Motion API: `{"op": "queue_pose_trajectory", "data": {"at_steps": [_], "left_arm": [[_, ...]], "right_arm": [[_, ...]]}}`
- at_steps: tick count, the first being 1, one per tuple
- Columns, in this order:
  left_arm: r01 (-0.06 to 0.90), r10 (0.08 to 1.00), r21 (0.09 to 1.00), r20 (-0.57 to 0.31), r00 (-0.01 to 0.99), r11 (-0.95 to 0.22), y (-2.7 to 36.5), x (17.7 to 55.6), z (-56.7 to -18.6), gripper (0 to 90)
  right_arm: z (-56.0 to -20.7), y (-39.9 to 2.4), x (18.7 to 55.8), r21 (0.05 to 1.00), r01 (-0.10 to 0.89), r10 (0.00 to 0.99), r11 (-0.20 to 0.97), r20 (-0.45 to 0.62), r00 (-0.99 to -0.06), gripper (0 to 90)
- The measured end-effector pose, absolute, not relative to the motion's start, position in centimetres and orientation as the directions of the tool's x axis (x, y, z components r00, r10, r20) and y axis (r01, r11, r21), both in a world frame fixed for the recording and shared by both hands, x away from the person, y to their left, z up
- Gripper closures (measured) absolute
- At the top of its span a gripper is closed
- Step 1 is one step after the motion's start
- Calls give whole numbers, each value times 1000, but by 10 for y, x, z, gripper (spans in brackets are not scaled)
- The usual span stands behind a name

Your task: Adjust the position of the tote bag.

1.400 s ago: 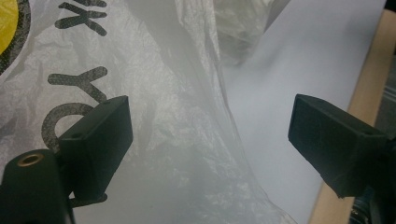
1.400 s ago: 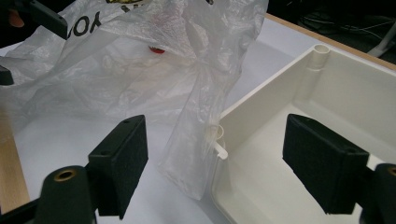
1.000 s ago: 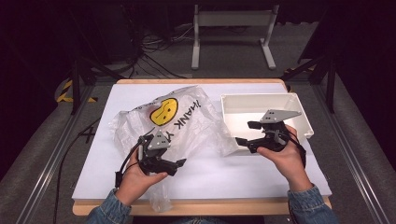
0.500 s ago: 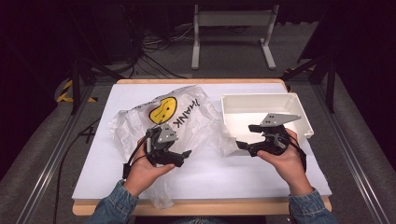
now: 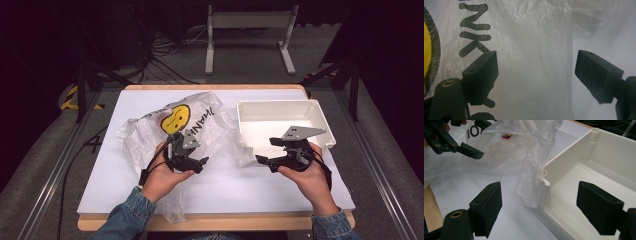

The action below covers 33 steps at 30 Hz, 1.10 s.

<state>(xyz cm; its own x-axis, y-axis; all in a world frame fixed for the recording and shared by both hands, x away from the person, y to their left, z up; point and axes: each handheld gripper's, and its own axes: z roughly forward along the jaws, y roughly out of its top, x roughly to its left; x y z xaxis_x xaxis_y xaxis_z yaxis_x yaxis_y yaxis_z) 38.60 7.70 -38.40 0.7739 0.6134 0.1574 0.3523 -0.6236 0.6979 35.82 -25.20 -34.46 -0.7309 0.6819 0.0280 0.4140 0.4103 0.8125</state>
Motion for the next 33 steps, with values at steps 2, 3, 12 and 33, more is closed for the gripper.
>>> {"op": "queue_pose_trajectory", "data": {"at_steps": [2,3,12,33], "left_arm": [[355,623,690,179,761,-631,77,388,-386,217],[363,634,687,186,751,-630,77,389,-387,234],[400,666,693,157,729,-600,97,397,-384,703],[374,695,815,48,718,-442,169,392,-333,898]], "right_arm": [[-344,-252,357,814,412,682,408,28,-731,205],[-344,-253,357,814,412,682,409,27,-731,206],[-344,-251,357,815,409,676,411,28,-736,206],[-346,-238,362,818,394,646,420,35,-762,206]]}}
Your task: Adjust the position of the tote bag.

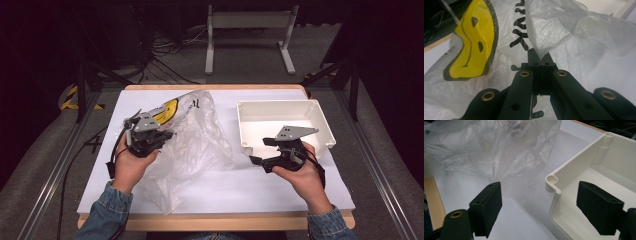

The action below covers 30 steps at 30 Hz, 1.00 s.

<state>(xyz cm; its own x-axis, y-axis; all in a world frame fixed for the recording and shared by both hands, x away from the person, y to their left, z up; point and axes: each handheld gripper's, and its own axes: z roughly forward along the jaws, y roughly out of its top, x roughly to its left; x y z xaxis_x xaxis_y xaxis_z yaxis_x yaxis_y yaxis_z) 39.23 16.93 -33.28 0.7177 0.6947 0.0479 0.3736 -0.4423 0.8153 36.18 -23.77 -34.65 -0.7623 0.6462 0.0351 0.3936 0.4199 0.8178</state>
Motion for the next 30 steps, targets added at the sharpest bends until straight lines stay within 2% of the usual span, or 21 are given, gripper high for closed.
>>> {"op": "queue_pose_trajectory", "data": {"at_steps": [13,30], "left_arm": [[380,731,852,3,682,-359,220,400,-324,896],[392,758,872,-40,651,-291,248,404,-325,895]], "right_arm": [[-358,-208,359,840,337,583,426,29,-812,191],[-395,-159,360,858,248,553,450,-50,-831,156]]}}
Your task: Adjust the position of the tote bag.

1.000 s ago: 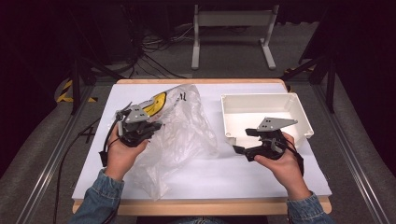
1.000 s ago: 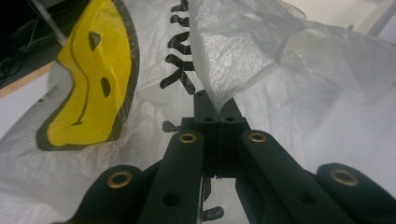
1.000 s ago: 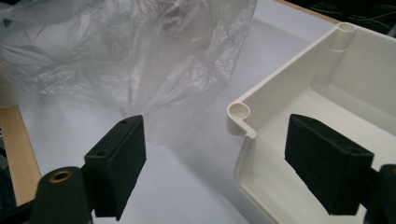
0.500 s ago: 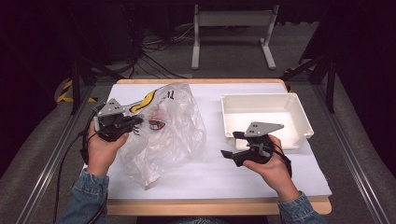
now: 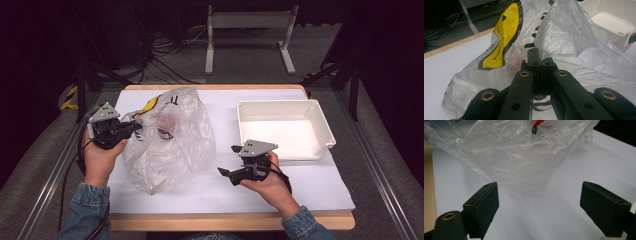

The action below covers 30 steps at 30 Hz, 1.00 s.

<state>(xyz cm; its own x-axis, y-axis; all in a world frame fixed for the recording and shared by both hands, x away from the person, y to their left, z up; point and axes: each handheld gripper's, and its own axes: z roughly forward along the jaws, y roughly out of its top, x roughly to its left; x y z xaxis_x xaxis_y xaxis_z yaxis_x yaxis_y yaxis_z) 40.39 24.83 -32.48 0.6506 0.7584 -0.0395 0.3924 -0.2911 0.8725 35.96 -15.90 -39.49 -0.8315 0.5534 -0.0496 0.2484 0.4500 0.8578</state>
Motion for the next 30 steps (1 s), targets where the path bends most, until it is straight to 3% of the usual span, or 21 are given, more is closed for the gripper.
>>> {"op": "queue_pose_trajectory", "data": {"at_steps": [17,26,30], "left_arm": [[413,787,877,-69,614,-246,267,397,-328,884],[407,784,877,-57,619,-257,266,395,-327,874],[405,779,876,-57,625,-261,263,395,-328,866]], "right_arm": [[-440,-116,380,830,215,548,514,-125,-827,191],[-447,-102,396,839,197,511,507,-109,-853,381],[-446,-96,399,853,221,510,473,-60,-858,400]]}}
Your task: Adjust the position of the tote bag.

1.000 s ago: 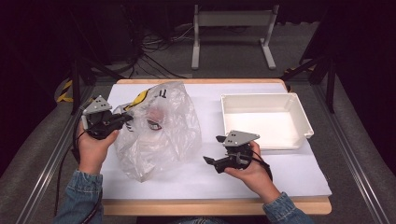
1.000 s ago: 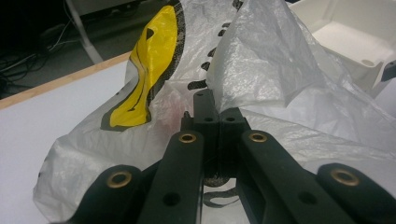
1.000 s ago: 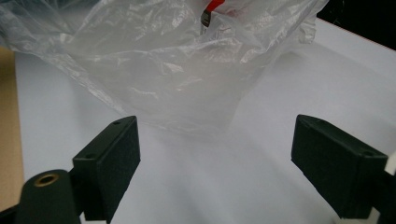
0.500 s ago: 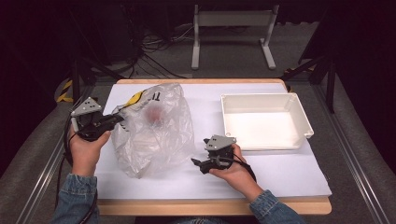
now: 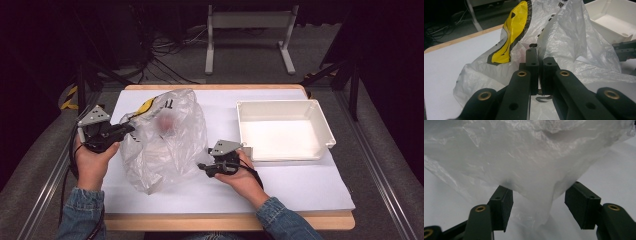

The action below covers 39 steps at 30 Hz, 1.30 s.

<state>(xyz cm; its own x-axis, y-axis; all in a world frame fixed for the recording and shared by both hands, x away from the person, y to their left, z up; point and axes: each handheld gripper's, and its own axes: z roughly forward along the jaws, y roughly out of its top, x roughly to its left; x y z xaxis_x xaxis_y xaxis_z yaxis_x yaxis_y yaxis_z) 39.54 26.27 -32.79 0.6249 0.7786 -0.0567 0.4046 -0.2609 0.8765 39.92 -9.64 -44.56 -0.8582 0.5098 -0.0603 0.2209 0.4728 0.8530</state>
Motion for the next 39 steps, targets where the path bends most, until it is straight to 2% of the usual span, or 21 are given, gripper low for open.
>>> {"op": "queue_pose_trajectory", "data": {"at_steps": [5,10,14,16,31,39], "left_arm": [[402,768,873,-50,639,-277,258,395,-328,861],[397,757,870,-43,652,-292,255,394,-328,854],[388,753,871,-32,657,-302,254,394,-328,853],[388,751,871,-35,660,-300,253,393,-327,853],[366,739,879,-23,673,-306,252,387,-321,845],[363,733,881,-28,680,-304,249,389,-320,844]], "right_arm": [[-449,-92,406,872,203,478,445,-40,-877,529],[-448,-93,409,859,226,508,459,-45,-860,659],[-448,-95,412,843,246,474,479,-13,-880,851],[-446,-97,412,838,256,472,481,-1,-882,899],[-395,-113,393,857,249,452,451,21,-892,900],[-367,-129,377,847,284,447,449,62,-893,900]]}}
